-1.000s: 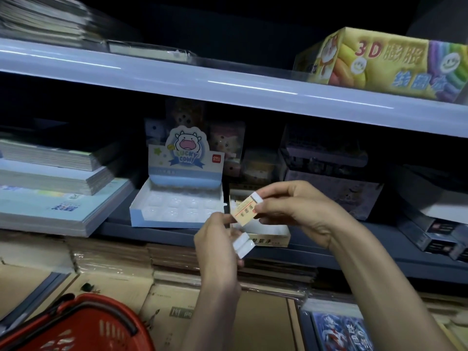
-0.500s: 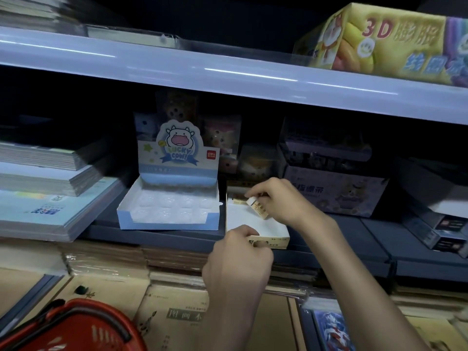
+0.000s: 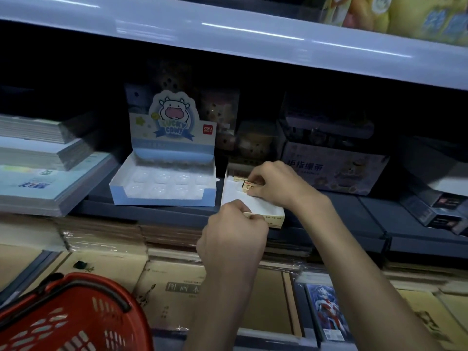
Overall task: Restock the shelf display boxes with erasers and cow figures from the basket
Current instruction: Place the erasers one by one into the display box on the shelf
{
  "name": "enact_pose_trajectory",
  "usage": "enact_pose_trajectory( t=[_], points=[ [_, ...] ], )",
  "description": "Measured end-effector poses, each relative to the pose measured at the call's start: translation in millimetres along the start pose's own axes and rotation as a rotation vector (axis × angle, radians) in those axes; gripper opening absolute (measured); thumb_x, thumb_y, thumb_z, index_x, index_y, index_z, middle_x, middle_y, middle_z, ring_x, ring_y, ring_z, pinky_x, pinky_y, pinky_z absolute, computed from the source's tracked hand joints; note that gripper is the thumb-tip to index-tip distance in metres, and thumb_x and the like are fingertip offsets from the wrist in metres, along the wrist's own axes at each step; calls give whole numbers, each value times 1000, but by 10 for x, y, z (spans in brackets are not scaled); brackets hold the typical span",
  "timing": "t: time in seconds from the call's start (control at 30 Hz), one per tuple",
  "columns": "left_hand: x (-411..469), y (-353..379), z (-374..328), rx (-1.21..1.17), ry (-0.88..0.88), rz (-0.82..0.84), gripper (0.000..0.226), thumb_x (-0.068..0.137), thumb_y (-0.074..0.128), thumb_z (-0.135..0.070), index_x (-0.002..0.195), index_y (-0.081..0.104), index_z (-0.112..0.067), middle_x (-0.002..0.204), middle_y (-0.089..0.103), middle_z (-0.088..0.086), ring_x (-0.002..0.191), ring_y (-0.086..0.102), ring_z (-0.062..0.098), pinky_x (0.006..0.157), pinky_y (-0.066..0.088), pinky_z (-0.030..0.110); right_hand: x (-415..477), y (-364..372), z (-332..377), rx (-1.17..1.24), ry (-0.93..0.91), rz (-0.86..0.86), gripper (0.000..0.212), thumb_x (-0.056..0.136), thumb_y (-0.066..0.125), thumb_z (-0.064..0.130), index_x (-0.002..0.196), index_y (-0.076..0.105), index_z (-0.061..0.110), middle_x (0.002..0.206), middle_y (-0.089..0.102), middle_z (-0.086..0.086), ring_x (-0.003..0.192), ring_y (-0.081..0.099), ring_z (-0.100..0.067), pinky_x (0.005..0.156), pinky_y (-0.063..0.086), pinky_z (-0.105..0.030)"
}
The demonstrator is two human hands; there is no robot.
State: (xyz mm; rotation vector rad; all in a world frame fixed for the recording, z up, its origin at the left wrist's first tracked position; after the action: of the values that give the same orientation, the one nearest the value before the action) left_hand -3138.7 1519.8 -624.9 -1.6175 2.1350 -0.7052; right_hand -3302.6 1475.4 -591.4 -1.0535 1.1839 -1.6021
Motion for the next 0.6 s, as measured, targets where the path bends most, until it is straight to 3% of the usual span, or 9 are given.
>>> enact_pose_trajectory(
  t=[0.17,0.3,0.43,0.6],
  points=[
    [-1,-8,-9,24,-1,-21,12,84,55,-28,93,63,-30,78,68,-5,78,64,21,69,50,32,-13,-38,-33,-160,63,85,18,87,70,21,104,73,16,104,70,-7,98,64,-30,87,54,-40],
    [7,-27,-6,47,-6,-28,12,82,55,-25,90,62,-27,79,67,-5,78,62,22,63,42,31,-26,-74,-23,-271,78,58,5,83,63,9,86,63,14,85,62,-6,83,62,-31,70,49,-38],
    [15,-35,-14,50,2,-27,11,82,55,-23,90,63,-26,76,65,-6,73,59,18,59,38,29,24,-86,-44,-291,69,1,20,84,58,1,95,67,15,87,62,-6,78,60,-29,64,44,-36],
    [22,-19,0,49,12,-33,10,82,56,-25,90,62,-26,77,68,-4,76,63,21,62,43,30,5,-95,-25,-272,89,35,16,82,62,5,95,64,14,90,61,-5,82,61,-29,67,48,-36]
  ],
)
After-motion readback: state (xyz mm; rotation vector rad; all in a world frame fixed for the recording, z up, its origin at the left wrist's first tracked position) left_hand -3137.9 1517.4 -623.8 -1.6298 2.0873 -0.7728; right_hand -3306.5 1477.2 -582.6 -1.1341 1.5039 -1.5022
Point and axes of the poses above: each hand's wrist, its own x-axis towards the middle knuckle, its own y-axis out of the palm, z = x × y, the point moved 8 cm from there along x, towards the middle knuckle
